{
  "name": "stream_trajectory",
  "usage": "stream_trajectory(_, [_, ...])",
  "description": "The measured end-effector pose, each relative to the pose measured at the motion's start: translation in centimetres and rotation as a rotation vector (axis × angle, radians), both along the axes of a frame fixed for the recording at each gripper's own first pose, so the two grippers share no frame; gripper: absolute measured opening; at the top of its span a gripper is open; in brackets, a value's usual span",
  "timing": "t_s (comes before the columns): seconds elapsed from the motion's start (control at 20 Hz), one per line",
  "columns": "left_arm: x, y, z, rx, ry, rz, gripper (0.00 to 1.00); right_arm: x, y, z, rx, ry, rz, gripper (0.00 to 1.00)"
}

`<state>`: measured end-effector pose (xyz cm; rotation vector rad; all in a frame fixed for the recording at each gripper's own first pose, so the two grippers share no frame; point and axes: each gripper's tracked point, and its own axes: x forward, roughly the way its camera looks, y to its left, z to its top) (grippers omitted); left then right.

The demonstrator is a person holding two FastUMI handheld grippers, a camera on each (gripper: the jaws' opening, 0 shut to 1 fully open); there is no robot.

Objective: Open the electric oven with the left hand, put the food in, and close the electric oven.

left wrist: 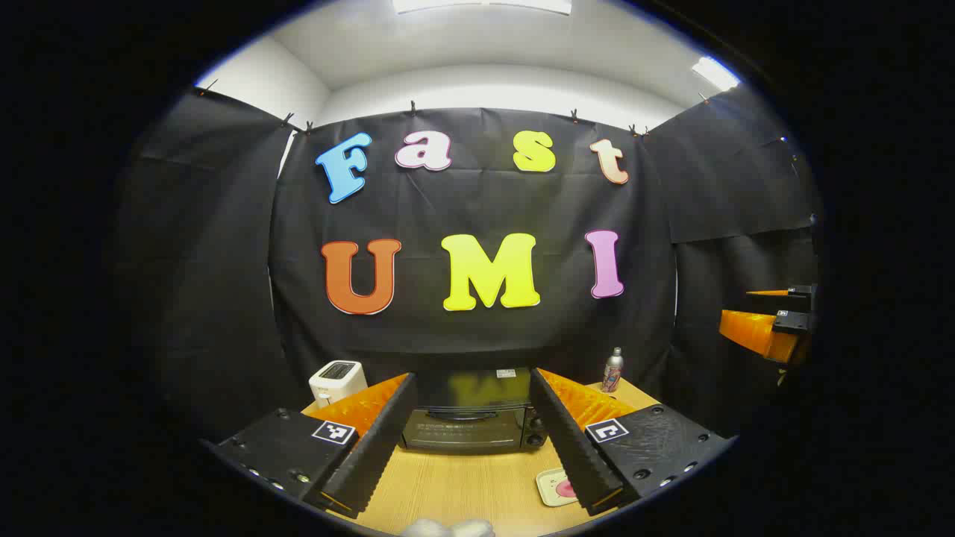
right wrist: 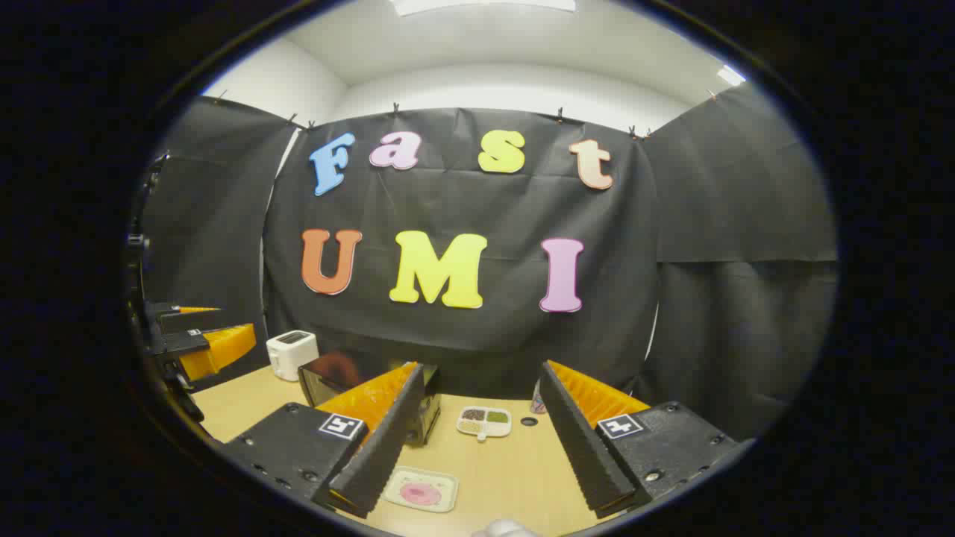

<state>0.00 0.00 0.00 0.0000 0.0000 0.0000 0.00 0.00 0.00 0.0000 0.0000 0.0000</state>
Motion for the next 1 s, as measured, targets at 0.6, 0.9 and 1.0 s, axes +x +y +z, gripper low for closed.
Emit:
stream_trajectory(0.6, [2.8, 0.5, -1.3, 0.002, 0.010, 0.007, 0.96, 0.8, -1.6, -0.6, -0.006, 0.019, -0.039, 0.96])
stream_trajectory(0.9, [8.2, 1.2, -4.6, 0.008, 0.048, 0.000, 0.96, 1.1, -3.1, -0.4, 0.025, 0.032, -0.080, 0.96])
stream_trajectory(1.0, [10.5, 0.8, -5.9, -0.003, 0.060, -0.022, 0.97, 1.1, -3.9, -0.3, 0.015, 0.035, -0.109, 0.96])
